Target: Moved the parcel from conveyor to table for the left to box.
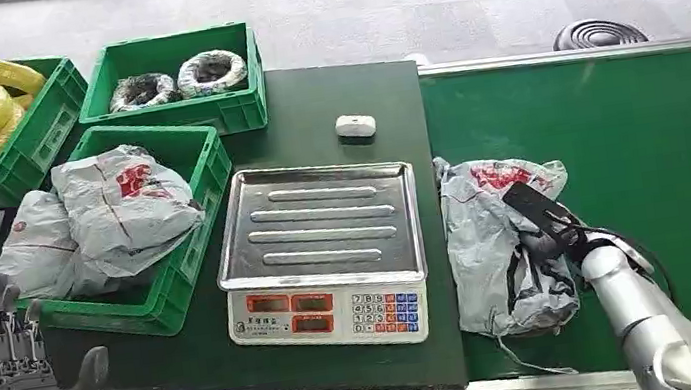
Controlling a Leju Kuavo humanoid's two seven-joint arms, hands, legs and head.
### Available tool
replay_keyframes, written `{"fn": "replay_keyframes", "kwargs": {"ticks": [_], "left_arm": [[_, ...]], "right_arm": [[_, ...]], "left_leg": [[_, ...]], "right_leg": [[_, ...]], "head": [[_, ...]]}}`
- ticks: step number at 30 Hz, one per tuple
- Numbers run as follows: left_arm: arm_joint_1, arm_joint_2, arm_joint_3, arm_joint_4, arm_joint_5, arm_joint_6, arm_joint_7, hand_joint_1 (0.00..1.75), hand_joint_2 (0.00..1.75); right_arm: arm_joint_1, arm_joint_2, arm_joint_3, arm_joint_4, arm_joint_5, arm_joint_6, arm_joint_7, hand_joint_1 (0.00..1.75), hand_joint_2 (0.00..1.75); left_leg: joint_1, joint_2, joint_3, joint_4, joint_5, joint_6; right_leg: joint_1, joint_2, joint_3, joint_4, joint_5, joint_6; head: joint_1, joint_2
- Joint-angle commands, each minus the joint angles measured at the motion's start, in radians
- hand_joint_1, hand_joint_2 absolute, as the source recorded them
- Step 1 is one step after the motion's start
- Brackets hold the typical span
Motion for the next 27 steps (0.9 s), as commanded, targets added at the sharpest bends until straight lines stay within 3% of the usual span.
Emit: {"fn": "replay_keyframes", "kwargs": {"ticks": [1,7,17,23,27], "left_arm": [[0.01,-0.016,0.033,0.017,-0.006,-0.022,0.004,0.0,1.75],[0.004,-0.038,0.047,0.009,-0.015,-0.05,0.007,0.0,1.75],[0.003,-0.036,0.047,0.011,-0.015,-0.054,0.007,0.0,1.75],[0.009,-0.039,0.02,0.018,-0.028,-0.059,-0.004,0.0,1.75],[0.01,-0.039,0.019,0.018,-0.029,-0.058,-0.004,0.0,1.75]], "right_arm": [[-0.051,0.046,0.006,0.057,-0.044,-0.051,-0.035,1.75,1.75],[-0.024,0.05,-0.062,-0.064,-0.093,-0.128,-0.009,1.75,1.75],[-0.018,0.047,-0.078,-0.085,-0.096,-0.15,-0.002,1.75,1.75],[0.066,0.034,-0.272,-0.362,-0.175,-0.297,0.001,1.75,1.75],[0.077,0.034,-0.275,-0.387,-0.177,-0.285,0.011,1.75,1.75]], "left_leg": [[-0.001,0.004,0.0,-0.003,0.001,0.001],[-0.001,0.003,0.0,-0.002,0.001,0.001],[-0.001,0.002,0.0,-0.002,0.001,0.001],[-0.002,-0.002,-0.002,-0.001,0.002,0.001],[-0.001,-0.001,-0.001,-0.001,0.001,0.001]], "right_leg": [[0.0,0.002,-0.002,-0.001,0.002,-0.002],[-0.001,0.001,-0.002,0.0,0.001,-0.002],[0.0,0.0,-0.002,-0.001,0.002,-0.002],[-0.001,-0.003,-0.002,0.0,0.001,-0.002],[-0.001,-0.003,-0.001,0.0,0.0,-0.001]], "head": [[0.0,0.0],[0.0,0.0],[0.0,0.0],[0.0,0.0],[0.0,0.0]]}}
